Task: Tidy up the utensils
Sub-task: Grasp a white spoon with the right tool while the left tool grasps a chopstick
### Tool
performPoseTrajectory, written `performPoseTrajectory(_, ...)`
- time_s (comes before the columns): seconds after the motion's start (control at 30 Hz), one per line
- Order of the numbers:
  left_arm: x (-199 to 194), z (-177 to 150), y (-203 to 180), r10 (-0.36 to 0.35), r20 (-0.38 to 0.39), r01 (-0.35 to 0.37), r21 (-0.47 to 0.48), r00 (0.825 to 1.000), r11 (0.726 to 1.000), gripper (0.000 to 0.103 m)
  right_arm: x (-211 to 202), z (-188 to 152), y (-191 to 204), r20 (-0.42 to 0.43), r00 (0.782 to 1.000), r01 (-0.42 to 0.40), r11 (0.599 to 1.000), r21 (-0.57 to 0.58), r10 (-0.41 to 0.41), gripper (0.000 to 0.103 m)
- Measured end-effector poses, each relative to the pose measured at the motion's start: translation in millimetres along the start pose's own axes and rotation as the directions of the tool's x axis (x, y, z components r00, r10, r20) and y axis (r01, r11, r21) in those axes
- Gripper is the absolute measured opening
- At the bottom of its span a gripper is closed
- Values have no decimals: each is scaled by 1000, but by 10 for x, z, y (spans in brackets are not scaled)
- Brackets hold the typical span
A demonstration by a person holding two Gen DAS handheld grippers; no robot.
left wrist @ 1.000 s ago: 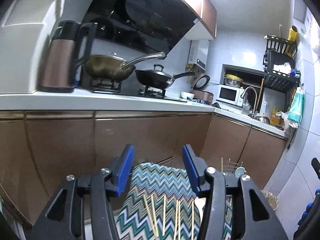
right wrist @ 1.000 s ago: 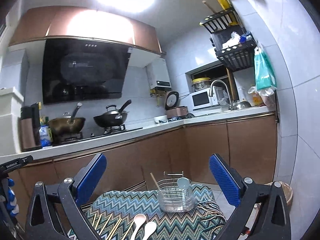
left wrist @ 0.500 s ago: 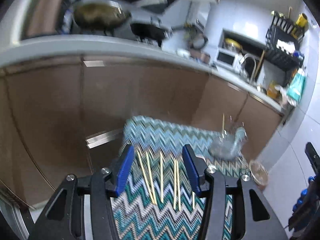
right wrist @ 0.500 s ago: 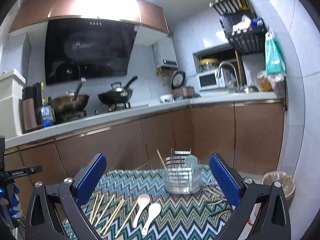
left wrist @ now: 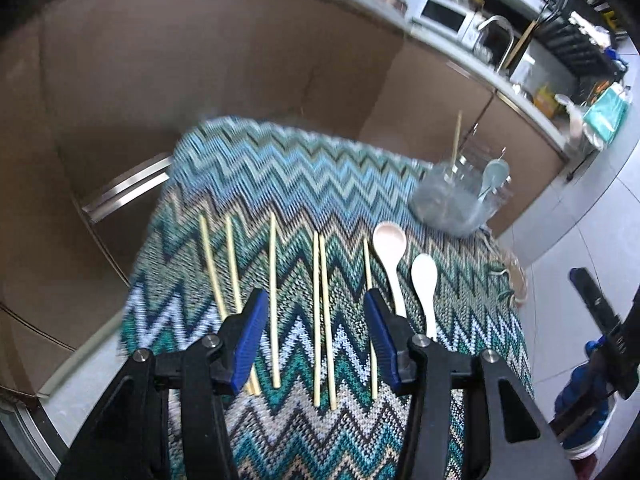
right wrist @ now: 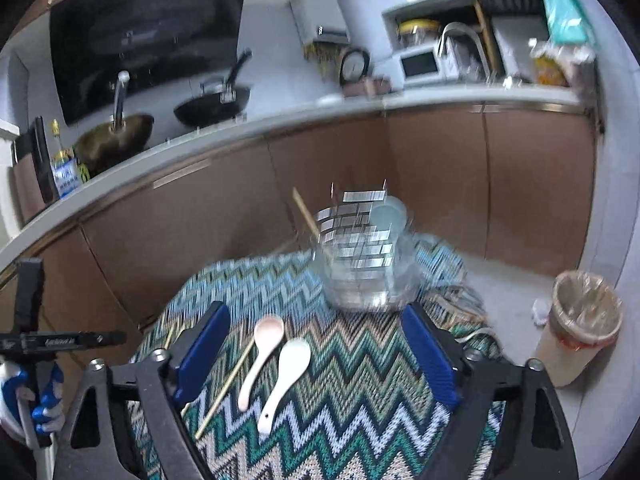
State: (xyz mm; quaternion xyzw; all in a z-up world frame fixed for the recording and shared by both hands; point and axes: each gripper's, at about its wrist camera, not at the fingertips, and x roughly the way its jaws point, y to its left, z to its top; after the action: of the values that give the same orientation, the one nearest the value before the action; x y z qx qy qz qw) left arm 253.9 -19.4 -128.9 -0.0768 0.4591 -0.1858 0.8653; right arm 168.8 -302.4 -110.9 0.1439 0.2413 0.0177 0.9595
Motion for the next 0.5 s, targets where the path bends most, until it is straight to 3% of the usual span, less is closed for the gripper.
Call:
performPoseTrajectory(0.2, 591, 147, 13, -32, -145, 30, -13, 989, 999, 39, 490, -177, -82, -152, 986, -69, 997, 17, 71, 62)
performPoseTrajectory(0.5, 1146, 371, 30, -4, -260, 2, -7, 966, 1000, 24, 969, -235, -111, -254, 956, -142, 990, 25, 144, 59)
